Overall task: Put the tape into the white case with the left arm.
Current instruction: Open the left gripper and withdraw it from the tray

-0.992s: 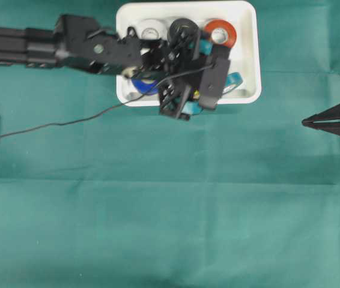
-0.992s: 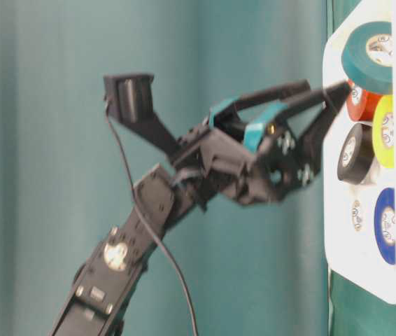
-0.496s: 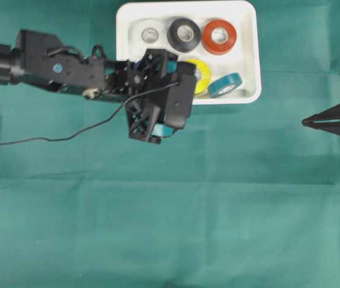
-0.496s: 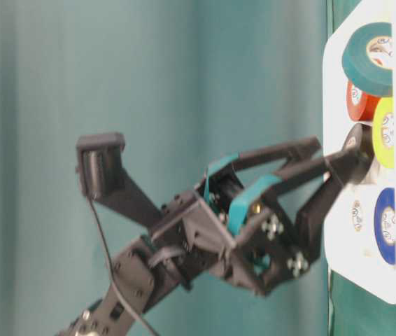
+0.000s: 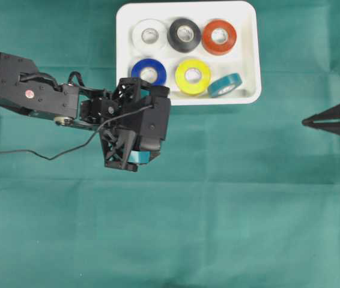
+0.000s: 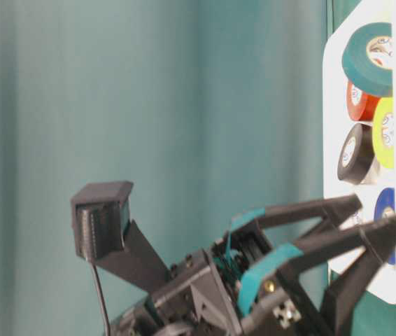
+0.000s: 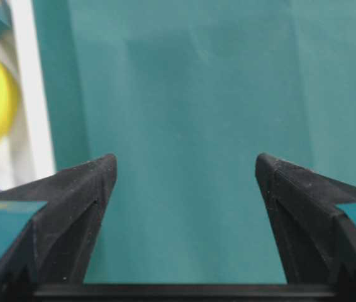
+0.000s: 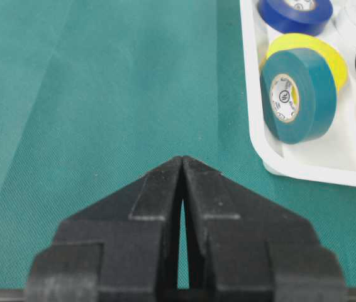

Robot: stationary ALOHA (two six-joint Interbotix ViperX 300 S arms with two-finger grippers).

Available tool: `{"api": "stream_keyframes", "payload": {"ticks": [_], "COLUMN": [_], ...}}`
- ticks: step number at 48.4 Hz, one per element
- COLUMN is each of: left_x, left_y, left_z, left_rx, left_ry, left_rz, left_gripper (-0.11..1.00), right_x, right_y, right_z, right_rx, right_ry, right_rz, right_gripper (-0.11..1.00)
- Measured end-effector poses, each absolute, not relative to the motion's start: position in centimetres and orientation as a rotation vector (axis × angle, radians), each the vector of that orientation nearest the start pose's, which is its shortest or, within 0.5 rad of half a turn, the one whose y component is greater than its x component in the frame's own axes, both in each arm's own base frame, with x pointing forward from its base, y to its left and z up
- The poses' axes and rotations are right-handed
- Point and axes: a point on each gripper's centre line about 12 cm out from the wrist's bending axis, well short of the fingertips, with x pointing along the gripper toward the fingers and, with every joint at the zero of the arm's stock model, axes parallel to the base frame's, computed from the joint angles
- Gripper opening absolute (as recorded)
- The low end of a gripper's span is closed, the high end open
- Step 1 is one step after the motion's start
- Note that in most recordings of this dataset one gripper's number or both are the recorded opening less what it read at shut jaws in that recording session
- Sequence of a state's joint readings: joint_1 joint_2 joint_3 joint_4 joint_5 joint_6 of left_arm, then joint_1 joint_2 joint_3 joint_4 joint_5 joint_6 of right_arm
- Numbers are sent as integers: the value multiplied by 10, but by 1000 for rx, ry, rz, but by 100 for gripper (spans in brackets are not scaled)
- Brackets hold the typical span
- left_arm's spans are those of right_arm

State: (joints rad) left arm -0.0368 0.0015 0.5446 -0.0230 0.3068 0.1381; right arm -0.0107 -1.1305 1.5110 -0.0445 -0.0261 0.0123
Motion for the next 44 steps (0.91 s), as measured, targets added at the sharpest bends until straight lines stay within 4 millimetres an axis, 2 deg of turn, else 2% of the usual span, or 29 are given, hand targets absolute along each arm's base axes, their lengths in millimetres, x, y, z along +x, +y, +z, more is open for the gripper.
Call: {"api": "stream_keyframes", "payload": {"ticks": [10,24,34,44], "left_x": [385,380,361,334], "left_y": [-23,-24,-22,-21], "left_z": [181,183,193,196], "left_rx": [111,111,111,111], "left_ry": [857,861,842,837], "left_rz": [-102,-104,-103,-103], "left_gripper": [90,89,89,89], "right_x": [143,144,144,144], "right_y": [-1,-1,-1,-1], "right_z": [157,157,157,157], "right_rx": [-30,-30,-30,-30], "right_ry": [353,351,351,351], "right_rz": [-4,-2,-4,-4], "right_gripper": [-9,-9,-9,-9]}}
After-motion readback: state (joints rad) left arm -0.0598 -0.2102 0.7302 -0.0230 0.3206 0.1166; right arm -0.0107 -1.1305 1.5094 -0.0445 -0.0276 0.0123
